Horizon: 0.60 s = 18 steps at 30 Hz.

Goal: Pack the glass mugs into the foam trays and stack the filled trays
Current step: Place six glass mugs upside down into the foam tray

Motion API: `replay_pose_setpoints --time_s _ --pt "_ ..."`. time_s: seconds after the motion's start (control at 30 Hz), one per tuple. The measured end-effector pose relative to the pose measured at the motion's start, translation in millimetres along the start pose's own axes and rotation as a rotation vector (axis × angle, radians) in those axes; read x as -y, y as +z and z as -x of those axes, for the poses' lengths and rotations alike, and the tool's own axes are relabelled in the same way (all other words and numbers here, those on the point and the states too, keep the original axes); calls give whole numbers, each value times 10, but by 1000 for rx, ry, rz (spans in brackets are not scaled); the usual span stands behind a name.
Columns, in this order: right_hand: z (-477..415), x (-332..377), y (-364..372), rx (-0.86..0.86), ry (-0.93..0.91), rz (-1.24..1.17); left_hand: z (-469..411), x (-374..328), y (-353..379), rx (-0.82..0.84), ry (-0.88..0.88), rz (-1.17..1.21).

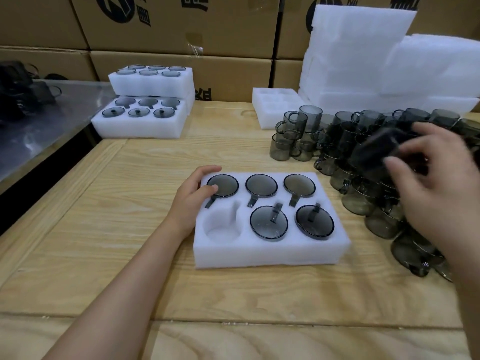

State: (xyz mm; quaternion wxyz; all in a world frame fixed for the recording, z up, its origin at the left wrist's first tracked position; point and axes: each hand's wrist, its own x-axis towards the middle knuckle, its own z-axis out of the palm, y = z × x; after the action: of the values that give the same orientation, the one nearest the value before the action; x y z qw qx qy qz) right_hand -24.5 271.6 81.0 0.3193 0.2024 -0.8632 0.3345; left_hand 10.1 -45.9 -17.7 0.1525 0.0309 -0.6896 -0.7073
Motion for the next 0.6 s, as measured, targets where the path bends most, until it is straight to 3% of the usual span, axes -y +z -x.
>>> replay_pose_setpoints --time_s 0.1,0.13,0.4,0.6 --pt "13 531 270 265 140 -563 8 -4 -4 7 -2 -13" --pt "13 658 387 348 177 -640 9 -3 -4 6 1 -18" --pt "-144 1016 935 642 70 -605 -1 22 -11 22 58 27" --pt "-297 984 953 695 22 -529 94 -169 48 -252 387 -171"
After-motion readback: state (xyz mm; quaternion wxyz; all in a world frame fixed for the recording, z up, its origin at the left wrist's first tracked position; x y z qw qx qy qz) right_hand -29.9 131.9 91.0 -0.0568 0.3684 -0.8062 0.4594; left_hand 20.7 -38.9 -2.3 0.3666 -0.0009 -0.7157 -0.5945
